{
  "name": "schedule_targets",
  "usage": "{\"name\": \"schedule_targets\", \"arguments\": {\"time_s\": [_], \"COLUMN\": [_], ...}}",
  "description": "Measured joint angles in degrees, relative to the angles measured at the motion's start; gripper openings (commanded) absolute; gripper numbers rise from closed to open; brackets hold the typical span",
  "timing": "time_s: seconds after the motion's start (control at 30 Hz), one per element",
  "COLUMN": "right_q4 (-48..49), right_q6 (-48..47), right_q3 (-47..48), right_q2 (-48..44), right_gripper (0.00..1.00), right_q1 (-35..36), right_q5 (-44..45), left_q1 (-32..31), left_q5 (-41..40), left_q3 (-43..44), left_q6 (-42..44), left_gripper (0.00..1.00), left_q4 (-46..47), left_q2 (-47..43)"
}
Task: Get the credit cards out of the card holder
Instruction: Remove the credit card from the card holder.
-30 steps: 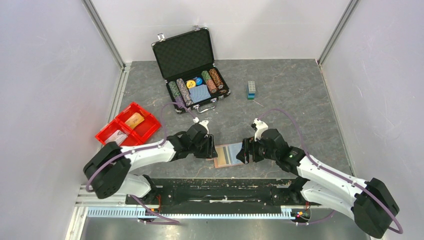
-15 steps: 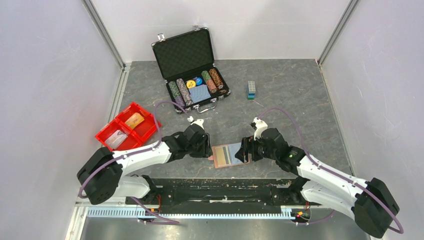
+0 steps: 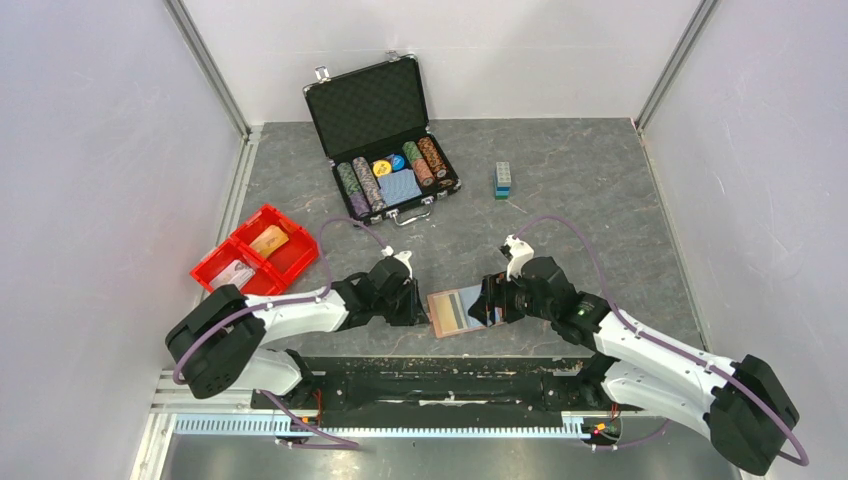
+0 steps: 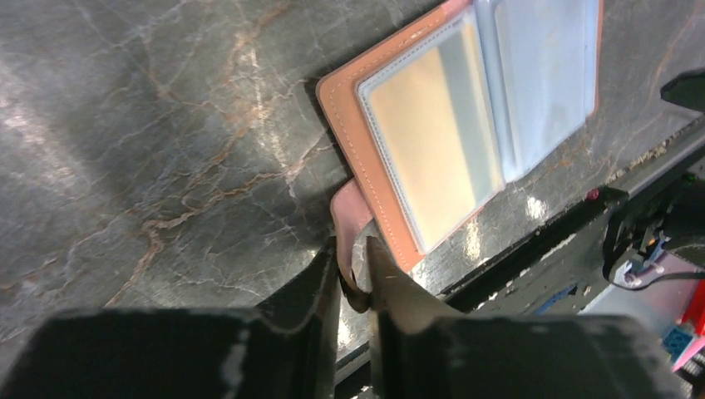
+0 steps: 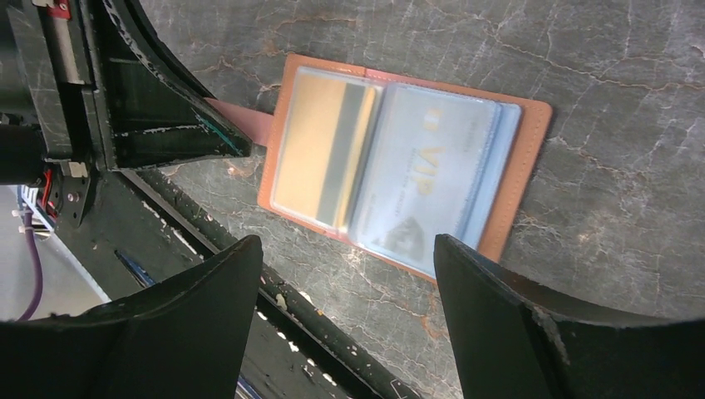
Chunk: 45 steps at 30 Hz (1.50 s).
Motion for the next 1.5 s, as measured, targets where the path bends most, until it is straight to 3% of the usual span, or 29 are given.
{"name": "schedule_targets", "arguments": {"time_s": [0.1, 0.17, 0.7, 1.1, 1.5], "right_q4": [0.07, 0.26, 5.73, 7.56, 6.1], "right_q6": [0.15, 0.15, -0.09, -0.31, -0.33], "right_q3": [0.35, 0.79, 4.2, 5.57, 5.57], "right_q2": [0.0, 0.11, 10.54, 18.23, 16.31], "right_gripper": [0.78, 0.78, 0.79, 0.72, 0.64], "right_q1": [0.52, 1.07, 7.37, 12.07, 13.4], "right_q5": [0.02, 0.04, 1.92, 5.7, 12.04], "left_q1": [-0.04, -0.11, -0.22, -0.22, -0.22], "left_q5": [1.18, 1.86, 5.81, 6.95, 6.75], "left_q3": [-0.7, -1.05, -2.97, -3.19, -3.19], "left_q6": [-0.94, -1.2, -1.64, -1.9, -1.86], "left_gripper": [0.04, 0.02, 0.02, 0.02, 0.02], "left_q4": [1.51, 2.4, 5.88, 5.73, 2.93], "left_q2": [-0.13, -0.92, -8.59, -10.21, -12.15]}}
